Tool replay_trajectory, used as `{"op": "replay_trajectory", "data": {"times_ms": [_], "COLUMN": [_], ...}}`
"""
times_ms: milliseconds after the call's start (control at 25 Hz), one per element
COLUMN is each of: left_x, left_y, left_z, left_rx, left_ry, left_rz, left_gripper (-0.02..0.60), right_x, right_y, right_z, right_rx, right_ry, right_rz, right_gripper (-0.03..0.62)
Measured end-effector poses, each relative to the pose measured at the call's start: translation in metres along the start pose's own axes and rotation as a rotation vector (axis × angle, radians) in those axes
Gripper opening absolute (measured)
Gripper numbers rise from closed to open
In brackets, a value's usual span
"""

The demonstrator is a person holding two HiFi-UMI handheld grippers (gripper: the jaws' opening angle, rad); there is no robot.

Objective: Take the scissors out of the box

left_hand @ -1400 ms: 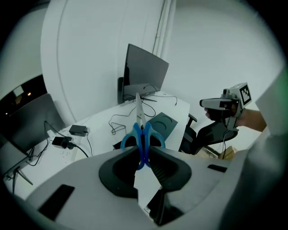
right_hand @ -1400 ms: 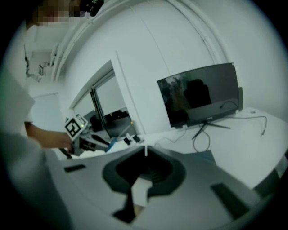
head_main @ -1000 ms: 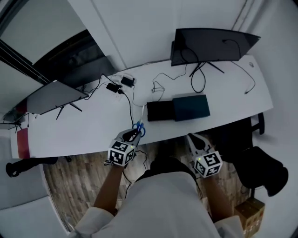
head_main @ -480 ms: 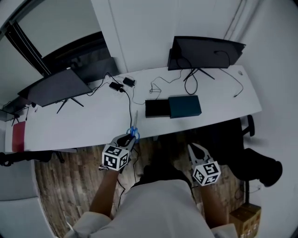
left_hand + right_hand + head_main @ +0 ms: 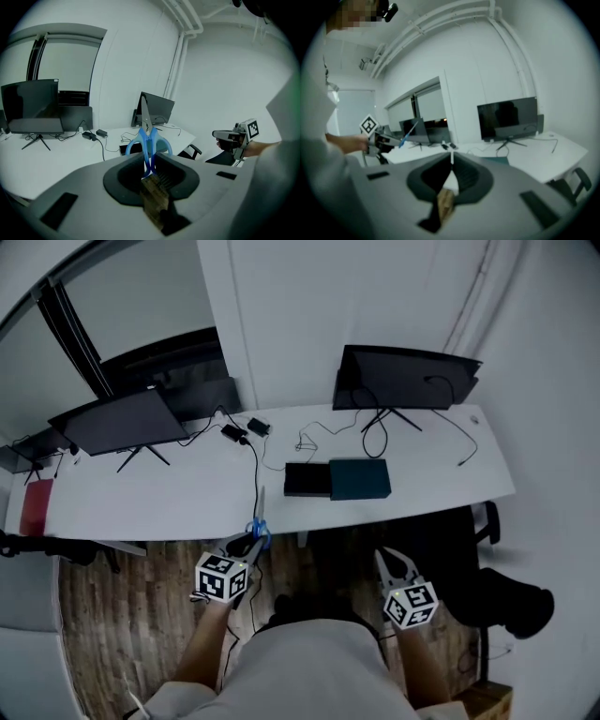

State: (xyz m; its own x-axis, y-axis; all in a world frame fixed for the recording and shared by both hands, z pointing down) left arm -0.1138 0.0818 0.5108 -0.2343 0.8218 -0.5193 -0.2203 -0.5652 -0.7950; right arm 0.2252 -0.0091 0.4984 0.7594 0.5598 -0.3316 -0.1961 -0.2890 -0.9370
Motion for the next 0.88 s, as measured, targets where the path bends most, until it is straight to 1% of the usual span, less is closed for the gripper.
{"op": "replay_trajectory", "data": {"times_ms": [280, 520, 680, 880], "left_x": [0.006, 0.015, 0.016, 0.021], "left_y": [0.007, 0.003, 0.005, 0.007], "left_z": [-0.039, -0.073, -0.085, -0.091], "left_rx": [0.060, 0.098, 0.111, 0.121], "left_ry": [0.050, 0.081, 0.100, 0.117], "left_rz": [-0.090, -0.141, -0.176, -0.211], "left_gripper": [0.101, 0.101, 0.101, 0.101], "right_x": [0.012, 0.022, 0.022, 0.018], "right_y": [0.027, 0.040, 0.042, 0.052], "right_z": [-0.037, -0.068, -0.084, -0.090], "right_rx": [0.044, 0.066, 0.067, 0.091], "right_ry": [0.083, 0.132, 0.148, 0.172], "right_rz": [-0.030, -0.067, -0.086, -0.112], "right_gripper": [0.034, 0.034, 0.034, 0.034]}}
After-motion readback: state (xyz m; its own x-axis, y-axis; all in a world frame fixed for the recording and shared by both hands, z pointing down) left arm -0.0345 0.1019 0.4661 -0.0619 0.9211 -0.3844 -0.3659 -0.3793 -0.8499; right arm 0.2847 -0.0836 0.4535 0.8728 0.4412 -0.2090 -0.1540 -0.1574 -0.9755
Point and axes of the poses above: the fingertips, and each gripper's own axes: x backward along the fingers, z to its left, y out of its top, the point moved 6 cm from there along x, backward along the fingers, and after that the axes turned 5 degrees about x, right-handed, at the moved point
